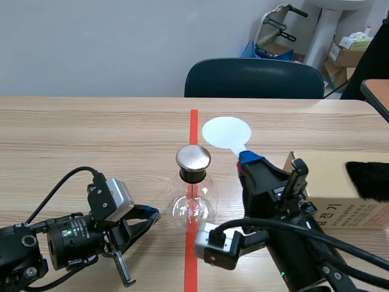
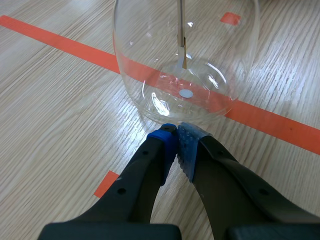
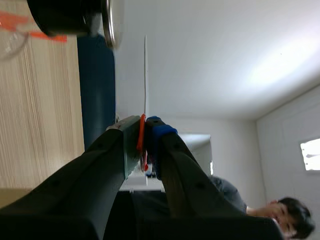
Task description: Do the electroscope experiment
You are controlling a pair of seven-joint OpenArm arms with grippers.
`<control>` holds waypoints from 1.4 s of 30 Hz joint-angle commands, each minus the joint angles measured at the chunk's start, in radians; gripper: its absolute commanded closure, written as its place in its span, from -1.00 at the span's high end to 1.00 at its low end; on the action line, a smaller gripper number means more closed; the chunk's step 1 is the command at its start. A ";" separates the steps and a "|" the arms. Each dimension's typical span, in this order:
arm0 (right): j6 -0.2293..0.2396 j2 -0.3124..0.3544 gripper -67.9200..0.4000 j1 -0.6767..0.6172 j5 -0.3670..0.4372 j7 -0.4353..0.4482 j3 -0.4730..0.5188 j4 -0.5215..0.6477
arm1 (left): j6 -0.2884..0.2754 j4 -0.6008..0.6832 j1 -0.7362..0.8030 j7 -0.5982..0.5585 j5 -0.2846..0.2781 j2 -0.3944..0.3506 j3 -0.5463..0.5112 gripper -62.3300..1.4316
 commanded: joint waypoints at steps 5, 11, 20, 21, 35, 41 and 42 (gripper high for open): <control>-0.014 0.005 -0.96 0.008 -0.001 -0.165 0.003 0.021 | 0.002 0.007 -0.011 -0.018 -0.006 0.007 -0.008 -0.83; -0.014 0.005 -0.96 0.003 -0.001 -0.312 0.003 0.021 | 0.002 0.007 -0.011 -0.018 -0.006 0.007 -0.008 -0.83; -0.014 0.005 -0.96 -0.011 -0.001 -0.355 0.003 0.021 | 0.001 0.007 -0.011 -0.018 -0.006 0.008 -0.008 -0.83; -0.014 0.005 -0.96 -0.011 -0.001 -0.345 0.003 0.021 | 0.001 0.007 -0.011 -0.018 -0.006 0.008 -0.008 -0.83; -0.014 0.005 -0.96 -0.010 -0.001 0.000 0.003 0.021 | 0.001 0.007 -0.011 -0.018 -0.006 0.008 -0.008 -0.83; -0.014 0.005 -0.96 -0.010 -0.001 0.140 0.003 0.021 | 0.001 0.007 -0.011 -0.018 -0.006 0.008 -0.008 -0.83; -0.014 0.005 -0.96 -0.010 -0.001 0.157 0.003 0.021 | 0.001 0.007 -0.011 -0.018 -0.006 0.008 -0.008 -0.83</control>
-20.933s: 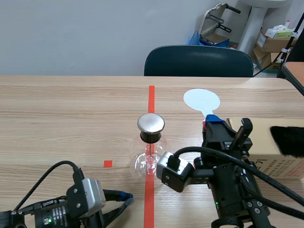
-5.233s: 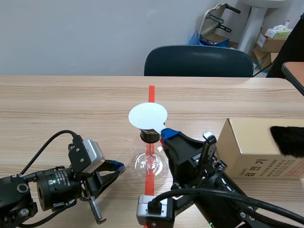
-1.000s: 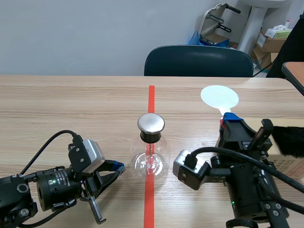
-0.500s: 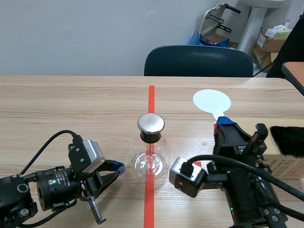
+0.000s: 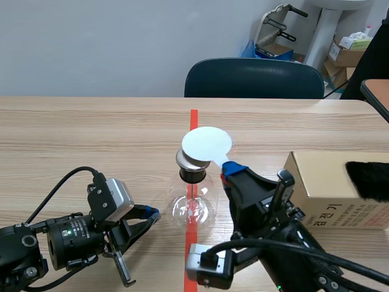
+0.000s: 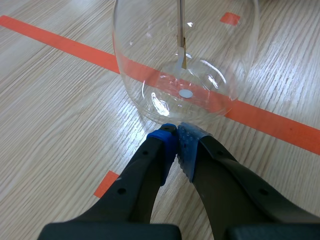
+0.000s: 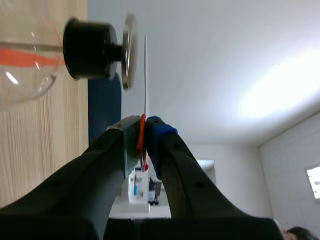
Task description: Do the electroscope experiment
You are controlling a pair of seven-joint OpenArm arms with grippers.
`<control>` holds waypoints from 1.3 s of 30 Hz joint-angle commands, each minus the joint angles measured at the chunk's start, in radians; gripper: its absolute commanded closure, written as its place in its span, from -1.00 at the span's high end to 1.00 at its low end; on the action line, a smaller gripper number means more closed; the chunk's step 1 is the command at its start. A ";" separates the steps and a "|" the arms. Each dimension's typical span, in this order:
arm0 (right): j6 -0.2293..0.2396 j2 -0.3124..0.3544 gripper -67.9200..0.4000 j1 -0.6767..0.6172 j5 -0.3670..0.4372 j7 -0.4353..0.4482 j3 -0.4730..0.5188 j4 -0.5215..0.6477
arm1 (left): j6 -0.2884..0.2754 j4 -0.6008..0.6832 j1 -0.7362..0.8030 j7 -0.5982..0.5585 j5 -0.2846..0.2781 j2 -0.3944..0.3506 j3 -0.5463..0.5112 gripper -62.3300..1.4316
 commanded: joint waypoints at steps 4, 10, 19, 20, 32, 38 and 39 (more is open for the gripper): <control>-0.014 0.005 -0.96 0.007 -0.001 0.056 0.003 0.021 | 0.001 0.007 -0.011 -0.018 -0.006 0.008 -0.008 -0.83; -0.014 0.005 -0.96 0.007 -0.001 0.094 0.003 0.021 | 0.001 0.007 -0.011 -0.018 -0.006 0.008 -0.008 -0.83; -0.014 0.005 -0.96 0.007 -0.001 0.097 0.003 0.021 | 0.001 0.007 -0.011 -0.018 -0.006 0.008 -0.008 -0.83; -0.014 0.005 -0.96 0.007 -0.001 0.097 0.003 0.021 | 0.001 0.007 -0.011 -0.018 -0.006 0.008 -0.008 -0.83; -0.014 0.005 -0.96 0.007 -0.001 -0.139 0.003 0.021 | 0.001 0.007 -0.011 -0.018 -0.006 0.008 -0.008 -0.83; -0.014 0.005 -0.96 0.007 -0.001 -0.302 0.003 0.021 | 0.001 0.007 -0.011 -0.018 -0.006 0.008 -0.008 -0.83; -0.014 0.005 -0.96 0.007 -0.001 -0.326 0.003 0.021 | 0.001 0.007 -0.011 -0.018 -0.006 0.008 -0.008 -0.83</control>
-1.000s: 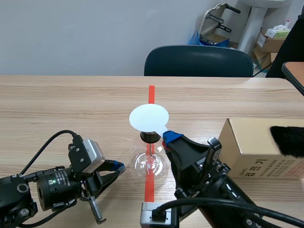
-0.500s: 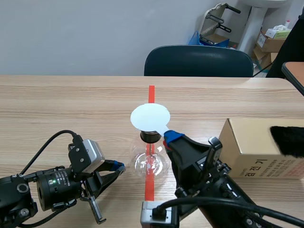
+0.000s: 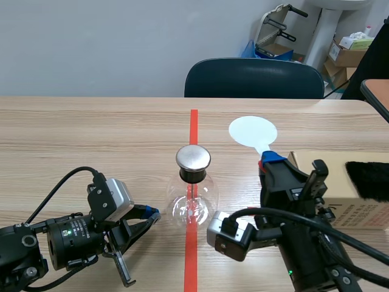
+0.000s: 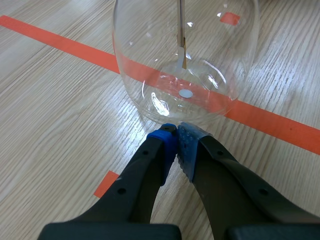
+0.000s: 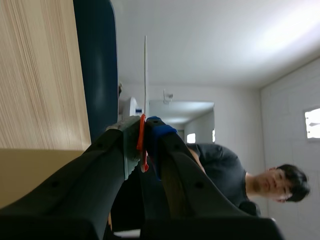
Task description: Do the electroscope experiment
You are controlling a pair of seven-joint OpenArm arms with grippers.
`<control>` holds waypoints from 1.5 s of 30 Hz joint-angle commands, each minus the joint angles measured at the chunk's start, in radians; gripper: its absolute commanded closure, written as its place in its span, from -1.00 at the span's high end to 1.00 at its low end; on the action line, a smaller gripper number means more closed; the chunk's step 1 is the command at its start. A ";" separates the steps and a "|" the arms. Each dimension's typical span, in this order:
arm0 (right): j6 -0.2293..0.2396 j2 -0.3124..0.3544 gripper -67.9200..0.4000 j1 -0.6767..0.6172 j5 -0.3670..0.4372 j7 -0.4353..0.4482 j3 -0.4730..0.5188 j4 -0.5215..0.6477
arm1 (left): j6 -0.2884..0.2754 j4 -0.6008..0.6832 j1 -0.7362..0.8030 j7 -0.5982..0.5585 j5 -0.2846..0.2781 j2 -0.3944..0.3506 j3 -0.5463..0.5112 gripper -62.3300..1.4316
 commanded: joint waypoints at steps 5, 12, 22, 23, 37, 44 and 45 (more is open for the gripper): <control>-0.014 0.005 -0.96 0.007 -0.001 -0.125 0.003 0.021 | 0.001 0.007 -0.011 -0.018 -0.006 0.008 -0.008 -0.83; -0.014 0.005 -0.96 0.007 -0.001 -0.215 0.003 0.021 | 0.001 0.007 -0.011 -0.018 -0.006 0.008 -0.008 -0.83; -0.014 0.005 -0.96 0.007 -0.001 -0.216 0.003 0.021 | 0.001 0.007 -0.011 -0.018 -0.006 0.008 -0.008 -0.83; -0.014 0.005 -0.96 0.007 -0.001 -0.216 0.003 0.021 | 0.001 0.007 -0.011 -0.018 -0.006 0.008 -0.008 -0.83; -0.014 0.005 -0.96 0.007 -0.001 -0.216 0.003 0.021 | 0.001 0.007 -0.011 -0.018 -0.006 0.008 -0.008 -0.83; -0.014 0.005 -0.96 0.007 -0.001 -0.216 0.003 0.021 | 0.001 0.007 -0.011 -0.018 -0.006 0.008 -0.008 -0.83; -0.014 0.005 -0.96 0.007 -0.001 -0.216 0.003 0.021 | 0.001 0.007 -0.011 -0.018 -0.006 0.008 -0.008 -0.83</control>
